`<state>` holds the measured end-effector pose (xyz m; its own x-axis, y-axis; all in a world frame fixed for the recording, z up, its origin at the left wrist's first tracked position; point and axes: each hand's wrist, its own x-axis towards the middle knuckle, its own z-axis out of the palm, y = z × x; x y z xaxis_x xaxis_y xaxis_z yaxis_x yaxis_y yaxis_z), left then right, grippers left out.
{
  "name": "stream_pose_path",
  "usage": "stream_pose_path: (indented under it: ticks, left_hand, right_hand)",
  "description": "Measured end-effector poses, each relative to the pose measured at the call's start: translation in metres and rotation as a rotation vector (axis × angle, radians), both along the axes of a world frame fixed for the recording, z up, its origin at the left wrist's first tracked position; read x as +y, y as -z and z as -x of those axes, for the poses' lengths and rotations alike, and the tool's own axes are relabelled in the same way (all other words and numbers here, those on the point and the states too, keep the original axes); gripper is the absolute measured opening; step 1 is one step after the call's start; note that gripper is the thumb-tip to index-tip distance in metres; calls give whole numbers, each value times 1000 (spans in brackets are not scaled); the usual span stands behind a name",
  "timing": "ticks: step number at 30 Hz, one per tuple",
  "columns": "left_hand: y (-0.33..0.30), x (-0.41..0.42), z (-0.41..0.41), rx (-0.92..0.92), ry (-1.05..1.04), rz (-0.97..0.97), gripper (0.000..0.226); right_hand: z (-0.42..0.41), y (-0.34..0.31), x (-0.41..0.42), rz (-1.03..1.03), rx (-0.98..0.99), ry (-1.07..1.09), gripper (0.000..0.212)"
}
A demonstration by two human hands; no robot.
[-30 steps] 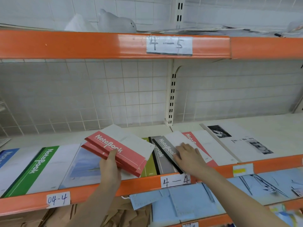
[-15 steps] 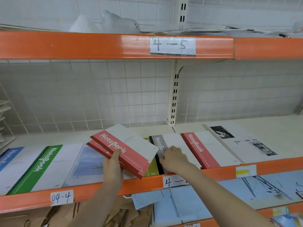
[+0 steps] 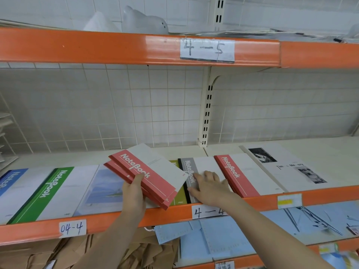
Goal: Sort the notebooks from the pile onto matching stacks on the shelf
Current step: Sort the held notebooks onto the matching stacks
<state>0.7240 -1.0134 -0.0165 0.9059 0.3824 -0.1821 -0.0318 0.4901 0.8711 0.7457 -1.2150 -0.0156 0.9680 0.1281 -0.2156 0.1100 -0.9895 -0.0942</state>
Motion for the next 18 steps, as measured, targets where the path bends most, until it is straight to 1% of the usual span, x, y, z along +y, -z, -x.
stream_pose_path:
  ticks: [4, 6, 7, 8, 9, 10, 12, 13, 14, 16, 18]
  left_hand:
    - [-2, -1, 2, -5, 2, 17, 23]
    - [-3, -1, 3, -8, 10, 19, 22]
    - [-4, 0, 4, -10, 17, 19, 23]
    - [-5, 0, 5, -11, 28, 17, 23]
    - [-6, 0, 6, -12, 43, 14, 22]
    - [-8, 0, 6, -18, 63, 10, 21]
    - [-12, -3, 7, -51, 107, -3, 20]
    - [-15, -6, 6, -76, 129, -15, 19]
    - [-18, -9, 6, -97, 147, -31, 18]
    - [-21, -16, 4, -123, 179, -74, 11]
    - [-21, -24, 3, -141, 201, -90, 17]
  right_hand:
    - [0, -3, 2, 5, 7, 8, 69]
    - [0, -6, 2, -33, -21, 24, 62]
    - [-1, -8, 2, -99, -74, 42, 55]
    - [-2, -10, 3, -214, -142, 73, 48]
    - [-2, -15, 5, -375, -191, 106, 44]
    - [-1, -19, 6, -558, -197, 133, 41]
    - [2, -28, 8, -885, -82, 150, 36]
    - [3, -31, 7, -990, -11, 142, 31]
    - [5, -32, 5, -1037, 33, 135, 26]
    - [5, -31, -5, -1047, 19, 158, 18]
    - [2, -28, -21, -1077, -29, 201, 15]
